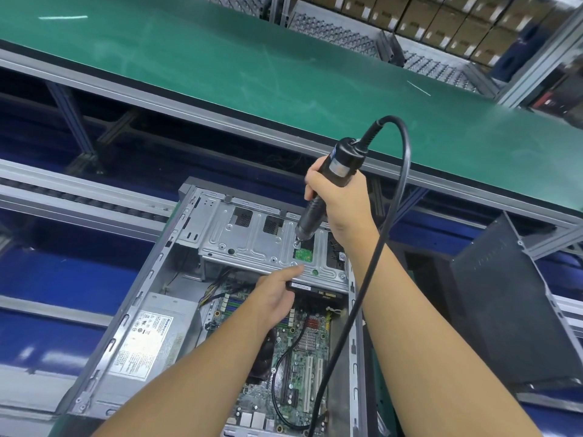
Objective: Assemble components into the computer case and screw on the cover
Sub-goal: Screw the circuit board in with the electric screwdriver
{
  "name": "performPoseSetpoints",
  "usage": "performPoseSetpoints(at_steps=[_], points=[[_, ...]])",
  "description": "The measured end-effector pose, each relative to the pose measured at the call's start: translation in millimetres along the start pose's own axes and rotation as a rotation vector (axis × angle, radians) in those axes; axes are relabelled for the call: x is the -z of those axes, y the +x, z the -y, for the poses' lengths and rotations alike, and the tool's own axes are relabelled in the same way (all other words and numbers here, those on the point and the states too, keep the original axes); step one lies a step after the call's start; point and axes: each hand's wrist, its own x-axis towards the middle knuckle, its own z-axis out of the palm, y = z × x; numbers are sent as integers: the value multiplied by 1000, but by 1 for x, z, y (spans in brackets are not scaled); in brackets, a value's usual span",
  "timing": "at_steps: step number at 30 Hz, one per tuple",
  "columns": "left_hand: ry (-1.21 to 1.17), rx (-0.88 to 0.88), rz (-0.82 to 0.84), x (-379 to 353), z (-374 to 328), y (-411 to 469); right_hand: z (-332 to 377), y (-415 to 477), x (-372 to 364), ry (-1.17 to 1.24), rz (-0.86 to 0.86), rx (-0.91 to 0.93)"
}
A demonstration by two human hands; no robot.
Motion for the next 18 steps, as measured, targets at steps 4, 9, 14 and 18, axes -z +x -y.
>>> performPoseSetpoints(at_steps=[4, 9, 14, 18], points=[[11, -5, 3, 2, 1, 0, 10, -4, -3, 43, 13, 46], [8, -3, -8, 2, 0, -1, 40, 6, 4, 184, 10, 157], [52, -60, -127, -2, 4, -4, 44, -5, 18, 215, -15, 159], [54, -114, -254, -11, 9, -6, 33, -25, 32, 227, -79, 125]])
